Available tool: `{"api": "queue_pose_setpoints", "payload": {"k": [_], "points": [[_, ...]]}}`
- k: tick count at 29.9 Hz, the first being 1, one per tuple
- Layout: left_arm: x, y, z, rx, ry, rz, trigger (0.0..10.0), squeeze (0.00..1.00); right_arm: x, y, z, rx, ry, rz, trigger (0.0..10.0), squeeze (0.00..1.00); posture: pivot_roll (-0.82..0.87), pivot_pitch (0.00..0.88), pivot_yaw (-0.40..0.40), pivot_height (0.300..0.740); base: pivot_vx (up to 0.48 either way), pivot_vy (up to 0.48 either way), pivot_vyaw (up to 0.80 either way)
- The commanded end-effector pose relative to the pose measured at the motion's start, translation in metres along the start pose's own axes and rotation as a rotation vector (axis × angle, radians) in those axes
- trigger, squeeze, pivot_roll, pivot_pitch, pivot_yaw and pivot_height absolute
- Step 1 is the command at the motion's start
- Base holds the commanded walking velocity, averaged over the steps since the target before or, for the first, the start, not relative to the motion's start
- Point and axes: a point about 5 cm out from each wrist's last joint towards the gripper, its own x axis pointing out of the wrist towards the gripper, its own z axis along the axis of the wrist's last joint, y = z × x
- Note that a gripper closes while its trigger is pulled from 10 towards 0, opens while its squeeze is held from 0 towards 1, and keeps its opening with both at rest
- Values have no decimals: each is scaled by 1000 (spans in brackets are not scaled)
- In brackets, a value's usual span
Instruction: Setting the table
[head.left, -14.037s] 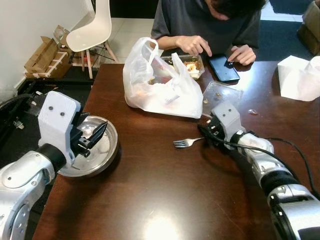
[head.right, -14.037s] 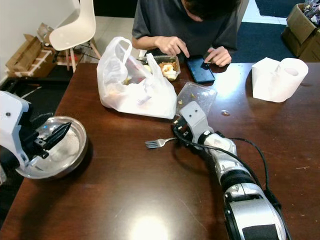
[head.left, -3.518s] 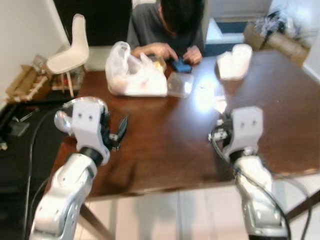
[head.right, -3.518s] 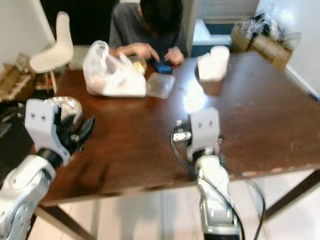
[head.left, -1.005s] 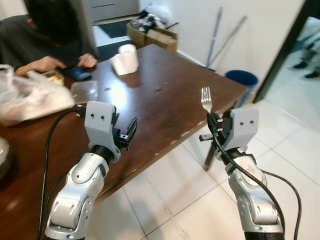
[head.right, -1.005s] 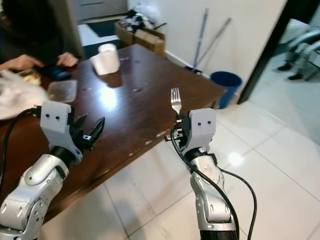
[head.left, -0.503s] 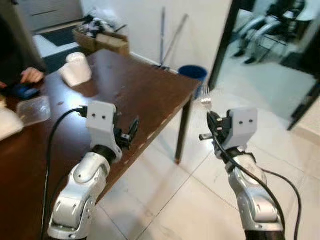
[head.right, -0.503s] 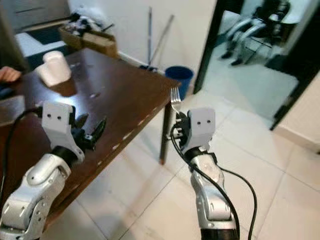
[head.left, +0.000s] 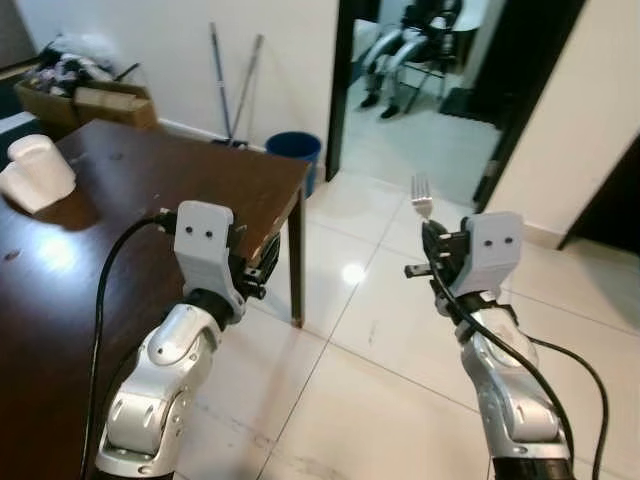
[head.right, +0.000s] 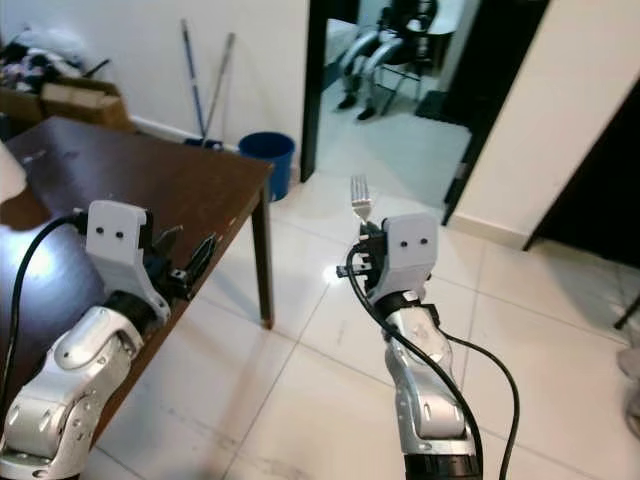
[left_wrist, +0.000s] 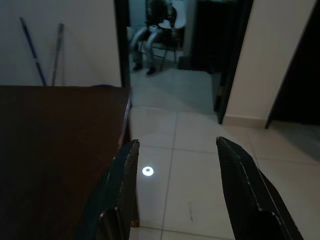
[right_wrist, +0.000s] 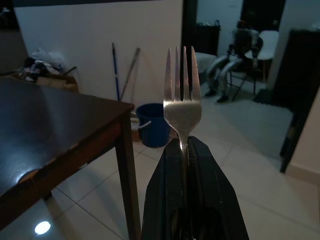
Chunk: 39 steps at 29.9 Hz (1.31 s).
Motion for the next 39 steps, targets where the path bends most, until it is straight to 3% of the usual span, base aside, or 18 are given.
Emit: {"api": "queue_pose_setpoints", "payload": {"k": [1, 39], "points": [[0, 3, -3, 3, 20, 10, 10000, 0, -2, 1, -2, 6, 4, 0, 10000, 0, 0, 0, 103, 740, 0, 0, -800], [1, -4, -4, -29, 16, 28, 10000, 0, -2, -5, -2, -15, 21, 18, 10000, 0, -56, 0, 56, 740, 0, 0, -800]]}}
